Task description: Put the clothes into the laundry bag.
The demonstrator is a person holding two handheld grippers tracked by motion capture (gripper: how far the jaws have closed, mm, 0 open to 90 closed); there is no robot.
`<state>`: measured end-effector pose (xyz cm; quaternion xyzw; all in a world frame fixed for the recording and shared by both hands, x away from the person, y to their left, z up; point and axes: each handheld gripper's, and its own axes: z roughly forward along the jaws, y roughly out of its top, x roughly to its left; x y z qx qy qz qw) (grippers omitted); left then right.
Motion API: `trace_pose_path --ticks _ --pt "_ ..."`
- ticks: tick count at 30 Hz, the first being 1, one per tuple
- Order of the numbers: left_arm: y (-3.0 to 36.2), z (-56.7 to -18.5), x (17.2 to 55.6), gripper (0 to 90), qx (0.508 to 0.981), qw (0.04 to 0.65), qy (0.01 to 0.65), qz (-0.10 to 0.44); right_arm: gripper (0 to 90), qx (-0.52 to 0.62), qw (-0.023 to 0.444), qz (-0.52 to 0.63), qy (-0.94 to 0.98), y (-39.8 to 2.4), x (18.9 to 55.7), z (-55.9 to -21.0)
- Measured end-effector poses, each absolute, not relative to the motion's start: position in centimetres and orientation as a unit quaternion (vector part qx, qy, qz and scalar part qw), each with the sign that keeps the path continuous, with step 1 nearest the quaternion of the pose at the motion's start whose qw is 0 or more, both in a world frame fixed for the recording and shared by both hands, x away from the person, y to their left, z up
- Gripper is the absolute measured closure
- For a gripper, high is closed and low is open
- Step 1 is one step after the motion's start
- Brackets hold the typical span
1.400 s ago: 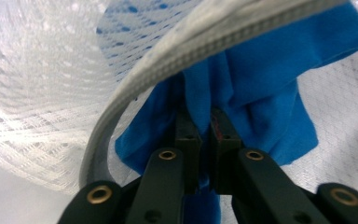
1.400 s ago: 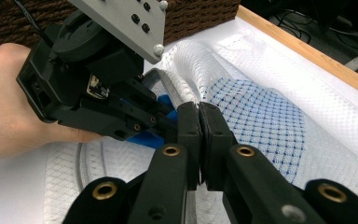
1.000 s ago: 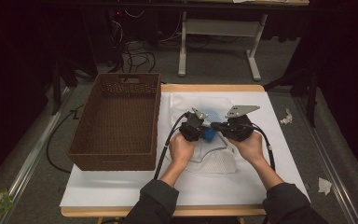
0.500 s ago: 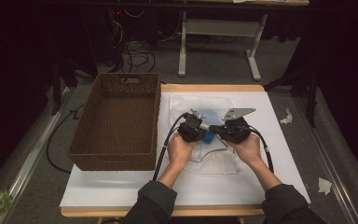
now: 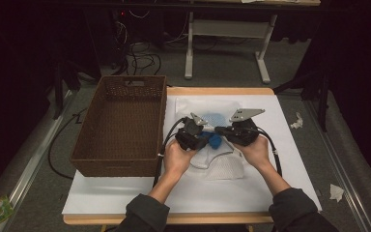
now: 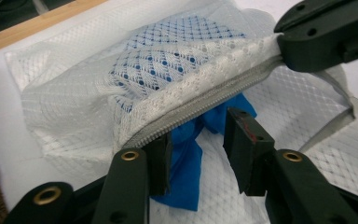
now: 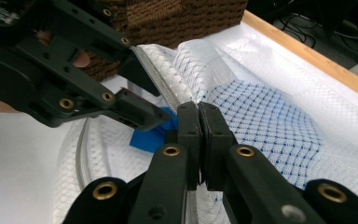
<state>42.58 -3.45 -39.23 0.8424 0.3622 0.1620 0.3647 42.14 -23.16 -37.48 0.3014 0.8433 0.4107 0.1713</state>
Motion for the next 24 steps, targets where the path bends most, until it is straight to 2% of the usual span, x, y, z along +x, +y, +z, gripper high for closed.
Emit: trace_pose_path --ticks 5,9,14,24 --pt "-2.7 -38.6 41.9 61.0 0.835 0.371 0.368 0.173 89.1 0.301 0.172 0.406 0.846 -23.2 41.9 -37.3" --pt "-2.1 -38.3 41.1 58.7 0.839 0.347 0.364 0.207 89.1 0.303 0.171 0.406 0.845 -23.5 42.0 -37.3" --pt "-1.2 -37.8 40.6 55.0 0.837 0.337 0.369 0.223 89.1 0.298 0.173 0.409 0.845 -23.6 41.6 -37.0" --pt "-2.7 -38.9 41.9 55.5 0.843 0.333 0.365 0.214 89.1 0.295 0.174 0.413 0.844 -23.9 41.1 -37.4"
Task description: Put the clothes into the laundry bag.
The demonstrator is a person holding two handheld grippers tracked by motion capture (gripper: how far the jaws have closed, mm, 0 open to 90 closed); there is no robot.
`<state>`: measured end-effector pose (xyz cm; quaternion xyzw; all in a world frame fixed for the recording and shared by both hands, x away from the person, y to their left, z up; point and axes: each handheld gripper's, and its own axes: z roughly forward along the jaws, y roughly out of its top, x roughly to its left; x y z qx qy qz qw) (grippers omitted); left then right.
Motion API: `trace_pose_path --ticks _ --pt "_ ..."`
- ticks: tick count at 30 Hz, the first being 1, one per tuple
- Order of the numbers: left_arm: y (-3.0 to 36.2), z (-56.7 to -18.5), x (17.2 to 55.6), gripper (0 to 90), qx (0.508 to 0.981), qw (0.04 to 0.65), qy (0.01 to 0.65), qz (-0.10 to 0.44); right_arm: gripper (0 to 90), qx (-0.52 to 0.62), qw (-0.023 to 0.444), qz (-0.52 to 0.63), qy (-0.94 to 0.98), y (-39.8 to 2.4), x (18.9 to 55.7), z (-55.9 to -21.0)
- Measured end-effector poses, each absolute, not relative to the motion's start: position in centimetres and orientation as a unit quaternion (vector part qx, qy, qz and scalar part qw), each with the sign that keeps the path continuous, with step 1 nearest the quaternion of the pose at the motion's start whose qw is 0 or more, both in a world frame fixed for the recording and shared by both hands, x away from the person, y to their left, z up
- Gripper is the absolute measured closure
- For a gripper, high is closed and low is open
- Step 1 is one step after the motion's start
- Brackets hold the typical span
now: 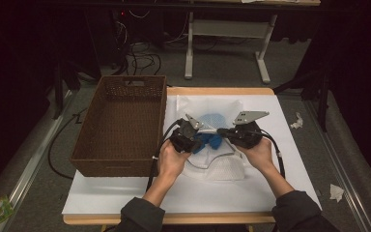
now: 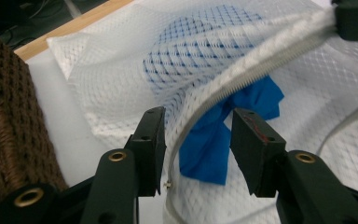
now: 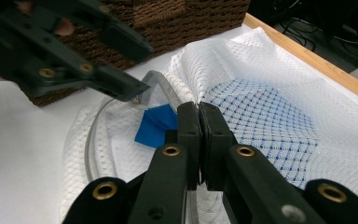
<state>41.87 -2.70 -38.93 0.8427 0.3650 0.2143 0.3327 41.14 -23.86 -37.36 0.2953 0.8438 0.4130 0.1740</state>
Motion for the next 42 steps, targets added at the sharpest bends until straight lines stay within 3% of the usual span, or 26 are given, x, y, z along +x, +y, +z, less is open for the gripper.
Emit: trace_pose_path --ticks 3,7,9,18,42 --pt "-3.2 -39.3 42.1 62.0 0.845 0.329 0.362 0.217 89.1 0.295 0.171 0.414 0.844 -23.9 41.0 -37.5" --pt "-3.6 -39.5 42.0 83.4 0.854 0.315 0.356 0.212 89.1 0.300 0.167 0.414 0.843 -24.1 40.8 -37.9" --pt "-3.9 -39.4 41.5 88.0 0.859 0.304 0.346 0.223 89.0 0.301 0.165 0.414 0.843 -24.3 40.8 -38.1" --pt "-3.3 -38.8 39.5 88.4 0.865 0.306 0.326 0.227 89.1 0.303 0.166 0.413 0.843 -24.3 40.5 -38.5" --pt "-1.5 -40.1 38.0 88.6 0.857 0.351 0.342 0.161 89.0 0.299 0.150 0.397 0.855 -23.5 40.0 -40.2"
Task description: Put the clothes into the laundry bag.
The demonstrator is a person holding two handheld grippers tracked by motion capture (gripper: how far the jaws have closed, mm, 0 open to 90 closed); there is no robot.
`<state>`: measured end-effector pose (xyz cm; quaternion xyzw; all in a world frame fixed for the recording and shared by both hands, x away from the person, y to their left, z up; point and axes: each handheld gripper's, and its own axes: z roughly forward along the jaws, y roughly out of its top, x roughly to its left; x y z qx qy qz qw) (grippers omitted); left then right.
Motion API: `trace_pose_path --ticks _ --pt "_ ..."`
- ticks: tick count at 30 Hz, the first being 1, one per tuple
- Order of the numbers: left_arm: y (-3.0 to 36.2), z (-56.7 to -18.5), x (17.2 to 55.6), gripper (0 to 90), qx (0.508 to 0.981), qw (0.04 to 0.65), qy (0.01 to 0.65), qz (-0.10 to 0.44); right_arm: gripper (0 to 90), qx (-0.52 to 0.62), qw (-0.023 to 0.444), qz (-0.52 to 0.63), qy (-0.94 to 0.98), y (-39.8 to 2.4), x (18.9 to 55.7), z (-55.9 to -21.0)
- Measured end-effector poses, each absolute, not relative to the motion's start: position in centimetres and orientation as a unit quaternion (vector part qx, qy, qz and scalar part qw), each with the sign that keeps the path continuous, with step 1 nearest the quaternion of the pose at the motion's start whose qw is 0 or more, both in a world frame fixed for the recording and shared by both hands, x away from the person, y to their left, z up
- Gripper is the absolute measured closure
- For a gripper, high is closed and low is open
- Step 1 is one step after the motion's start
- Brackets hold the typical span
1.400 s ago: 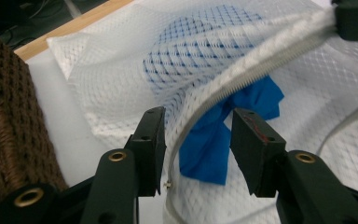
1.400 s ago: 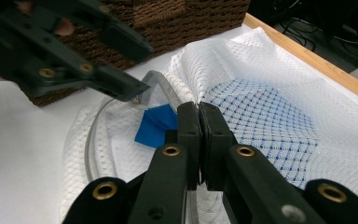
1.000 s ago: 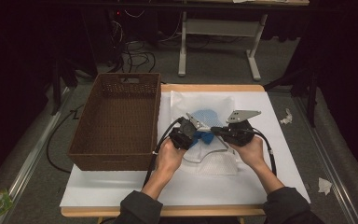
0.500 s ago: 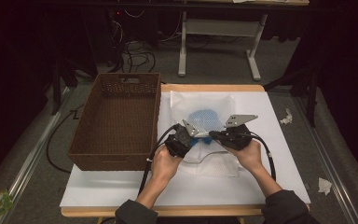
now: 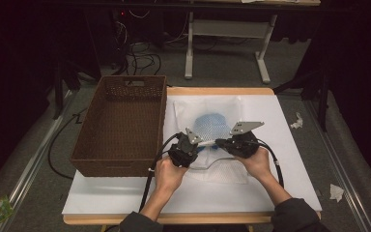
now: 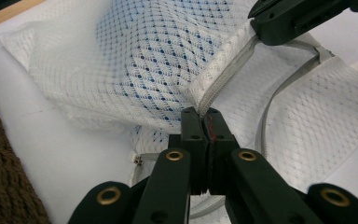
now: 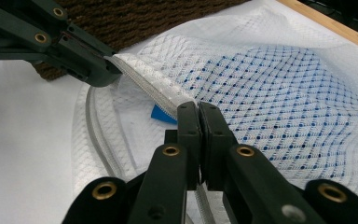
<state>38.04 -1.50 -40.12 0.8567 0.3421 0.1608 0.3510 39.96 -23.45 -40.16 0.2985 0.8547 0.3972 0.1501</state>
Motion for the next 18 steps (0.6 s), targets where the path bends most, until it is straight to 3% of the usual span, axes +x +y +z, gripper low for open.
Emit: trace_pose_path --ticks 18 --pt "-0.7 -41.7 37.3 88.5 0.852 0.370 0.345 0.138 88.8 0.304 0.132 0.406 0.852 -23.6 39.2 -41.9"
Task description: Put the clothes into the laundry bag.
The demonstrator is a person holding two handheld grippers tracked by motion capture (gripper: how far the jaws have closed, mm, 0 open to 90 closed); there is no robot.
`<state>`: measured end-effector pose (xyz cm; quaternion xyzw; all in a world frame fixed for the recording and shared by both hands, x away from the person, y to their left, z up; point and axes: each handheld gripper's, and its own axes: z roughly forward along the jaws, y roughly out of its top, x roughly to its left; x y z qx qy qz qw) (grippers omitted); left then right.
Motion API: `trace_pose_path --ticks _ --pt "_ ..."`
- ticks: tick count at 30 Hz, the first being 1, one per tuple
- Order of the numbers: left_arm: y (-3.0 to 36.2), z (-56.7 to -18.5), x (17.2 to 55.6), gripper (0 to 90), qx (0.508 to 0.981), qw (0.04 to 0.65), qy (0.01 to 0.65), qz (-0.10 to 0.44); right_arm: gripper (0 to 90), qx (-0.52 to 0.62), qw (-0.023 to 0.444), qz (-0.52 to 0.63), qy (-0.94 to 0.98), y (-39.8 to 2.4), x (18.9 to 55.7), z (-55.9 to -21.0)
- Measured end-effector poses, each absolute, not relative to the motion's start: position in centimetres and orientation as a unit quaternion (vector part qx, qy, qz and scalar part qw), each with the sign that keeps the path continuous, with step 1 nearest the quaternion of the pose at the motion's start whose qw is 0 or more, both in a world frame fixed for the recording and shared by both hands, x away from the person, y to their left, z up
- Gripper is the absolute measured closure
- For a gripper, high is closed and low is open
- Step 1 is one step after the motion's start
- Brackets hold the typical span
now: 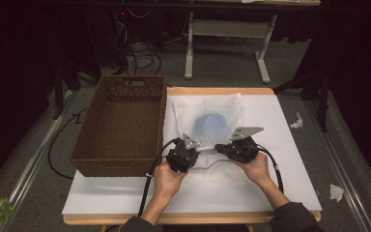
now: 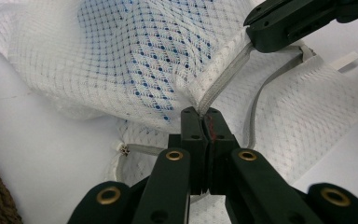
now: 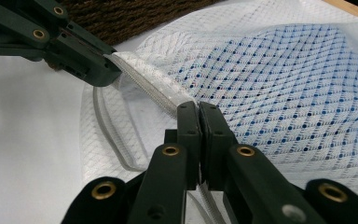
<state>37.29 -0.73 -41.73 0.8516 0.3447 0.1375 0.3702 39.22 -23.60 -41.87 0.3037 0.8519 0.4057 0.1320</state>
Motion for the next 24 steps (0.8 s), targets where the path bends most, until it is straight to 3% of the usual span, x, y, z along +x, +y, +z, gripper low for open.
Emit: trace_pose_path --ticks 24 --pt "-1.0 -43.7 37.5 88.2 0.862 0.340 0.348 0.144 88.7 0.318 0.117 0.401 0.851 -23.4 39.2 -44.1"
